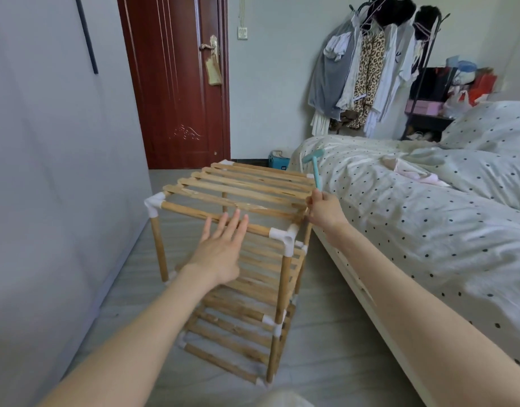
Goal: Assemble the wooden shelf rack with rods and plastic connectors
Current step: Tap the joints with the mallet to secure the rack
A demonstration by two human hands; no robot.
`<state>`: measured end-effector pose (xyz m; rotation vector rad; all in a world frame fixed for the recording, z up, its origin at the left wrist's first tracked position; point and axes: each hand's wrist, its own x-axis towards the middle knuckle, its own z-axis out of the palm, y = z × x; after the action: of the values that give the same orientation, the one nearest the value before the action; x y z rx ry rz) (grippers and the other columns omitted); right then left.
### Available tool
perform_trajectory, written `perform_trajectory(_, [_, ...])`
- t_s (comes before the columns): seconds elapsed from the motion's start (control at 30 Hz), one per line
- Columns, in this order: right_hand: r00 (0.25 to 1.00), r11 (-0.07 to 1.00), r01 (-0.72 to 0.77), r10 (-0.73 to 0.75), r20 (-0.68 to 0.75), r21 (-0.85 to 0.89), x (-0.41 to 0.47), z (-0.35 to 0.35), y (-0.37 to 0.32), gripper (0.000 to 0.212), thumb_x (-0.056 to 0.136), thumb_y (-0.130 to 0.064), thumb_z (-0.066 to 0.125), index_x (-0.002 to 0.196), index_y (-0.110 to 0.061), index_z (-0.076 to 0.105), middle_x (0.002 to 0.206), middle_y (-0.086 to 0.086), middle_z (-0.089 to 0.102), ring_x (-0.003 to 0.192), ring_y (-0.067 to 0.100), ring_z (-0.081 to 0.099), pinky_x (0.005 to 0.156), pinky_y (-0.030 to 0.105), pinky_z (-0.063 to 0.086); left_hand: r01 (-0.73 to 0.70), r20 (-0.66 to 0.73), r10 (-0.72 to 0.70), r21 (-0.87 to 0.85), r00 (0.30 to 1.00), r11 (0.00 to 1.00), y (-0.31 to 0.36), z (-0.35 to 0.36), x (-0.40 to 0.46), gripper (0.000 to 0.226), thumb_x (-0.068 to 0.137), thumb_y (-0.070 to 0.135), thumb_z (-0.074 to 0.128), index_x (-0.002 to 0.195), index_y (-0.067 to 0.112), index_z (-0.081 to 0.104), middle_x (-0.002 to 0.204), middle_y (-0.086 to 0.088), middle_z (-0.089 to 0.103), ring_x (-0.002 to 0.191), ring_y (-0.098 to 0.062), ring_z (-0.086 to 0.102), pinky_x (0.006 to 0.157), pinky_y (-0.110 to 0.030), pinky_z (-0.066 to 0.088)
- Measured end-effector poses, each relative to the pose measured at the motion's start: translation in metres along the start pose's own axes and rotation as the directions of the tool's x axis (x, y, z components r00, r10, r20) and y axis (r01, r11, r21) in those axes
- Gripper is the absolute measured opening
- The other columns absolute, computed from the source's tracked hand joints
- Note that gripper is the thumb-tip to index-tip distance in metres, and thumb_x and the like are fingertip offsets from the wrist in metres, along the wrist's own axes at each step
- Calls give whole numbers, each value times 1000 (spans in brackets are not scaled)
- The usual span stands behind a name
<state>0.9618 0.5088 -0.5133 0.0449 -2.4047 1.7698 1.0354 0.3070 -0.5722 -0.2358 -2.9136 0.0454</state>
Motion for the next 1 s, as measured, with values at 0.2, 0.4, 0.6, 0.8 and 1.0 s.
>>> perform_trajectory(0.2, [982, 835, 189, -167, 89, -517, -86, -53, 49, 35, 100, -28, 36, 80, -10, 58, 61, -3, 52, 54, 14, 47, 49, 20, 36, -12, -2, 12, -25, 1000, 1000, 9, 4, 3, 95, 85, 5, 49, 143, 16, -25, 151, -6, -30, 141, -24, -23, 110, -37, -19])
perform_trajectory(0.4, [817, 835, 427, -521, -247, -348, -107, -76, 25, 34, 97, -40, 35, 69, -24, 43, 47, -10, 39, 42, 4, 43, 42, 19, 26, 17, 20, -16, -24, 1000, 1000, 14, -3, 0, 93, 85, 4, 49, 146, 16, -20, 154, -5, -25, 143, -23, -19, 115, -44, -14])
perform_trajectory(0.6, [972, 770, 232, -201, 119, -594, -106, -66, 35, 39, 99, -38, 33, 64, -21, 38, 58, -6, 43, 60, 24, 45, 57, 32, 34, 19, -2, -19, -53, 1000, 998, 10, -4, -3, 91, 84, 1, 46, 147, 19, -18, 155, -2, -23, 143, -20, -17, 110, -42, -17])
perform_trajectory(0.8, [970, 749, 243, -187, 156, -616, -113, -62, 36, 35, 100, -39, 29, 70, -22, 38, 61, -5, 46, 53, 14, 45, 52, 29, 33, 15, -26, -18, -89, 1000, 996, 9, -1, -2, 93, 83, -1, 47, 147, 22, -17, 155, -1, -21, 143, -19, -17, 110, -41, -16])
perform_trajectory(1.0, [912, 804, 320, -405, -66, -501, -109, -65, 28, 33, 97, -39, 27, 82, -16, 44, 56, -7, 43, 48, 15, 44, 49, 29, 34, 13, -45, -18, -113, 999, 994, 8, 4, 0, 93, 84, 1, 48, 147, 23, -16, 155, 1, -21, 143, -19, -17, 109, -41, -15])
